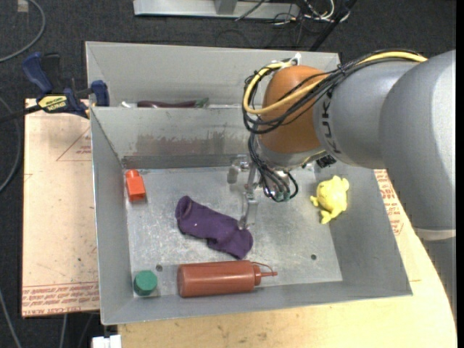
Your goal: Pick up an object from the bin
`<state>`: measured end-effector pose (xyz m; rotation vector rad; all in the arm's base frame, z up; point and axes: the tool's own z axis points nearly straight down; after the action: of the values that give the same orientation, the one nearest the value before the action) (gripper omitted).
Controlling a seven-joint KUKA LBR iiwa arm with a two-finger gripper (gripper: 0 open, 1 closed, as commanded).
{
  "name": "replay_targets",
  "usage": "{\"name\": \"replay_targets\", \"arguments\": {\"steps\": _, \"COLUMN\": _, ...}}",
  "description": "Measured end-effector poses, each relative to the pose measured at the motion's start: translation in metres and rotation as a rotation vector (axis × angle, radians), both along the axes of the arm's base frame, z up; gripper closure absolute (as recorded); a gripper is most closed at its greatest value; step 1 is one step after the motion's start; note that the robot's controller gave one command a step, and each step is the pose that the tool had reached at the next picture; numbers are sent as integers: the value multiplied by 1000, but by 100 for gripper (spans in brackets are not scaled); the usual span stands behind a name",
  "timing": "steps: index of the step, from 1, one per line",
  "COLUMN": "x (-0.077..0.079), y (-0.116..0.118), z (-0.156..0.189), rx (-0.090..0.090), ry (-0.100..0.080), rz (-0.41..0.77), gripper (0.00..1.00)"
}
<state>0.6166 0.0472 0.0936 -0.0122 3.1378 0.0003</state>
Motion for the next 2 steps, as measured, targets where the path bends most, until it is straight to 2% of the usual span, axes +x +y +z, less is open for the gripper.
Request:
{"name": "replay_targets", "arguments": {"steps": 1, "x": 3, "y": 29, "z": 5, "rx": 5, "ry": -3, "rz": 102, "gripper": 0}}
{"name": "replay_targets", "arguments": {"steps": 2, "x": -4, "y": 51, "z": 17, "rx": 1, "ry": -2, "rz": 189, "gripper": 0}}
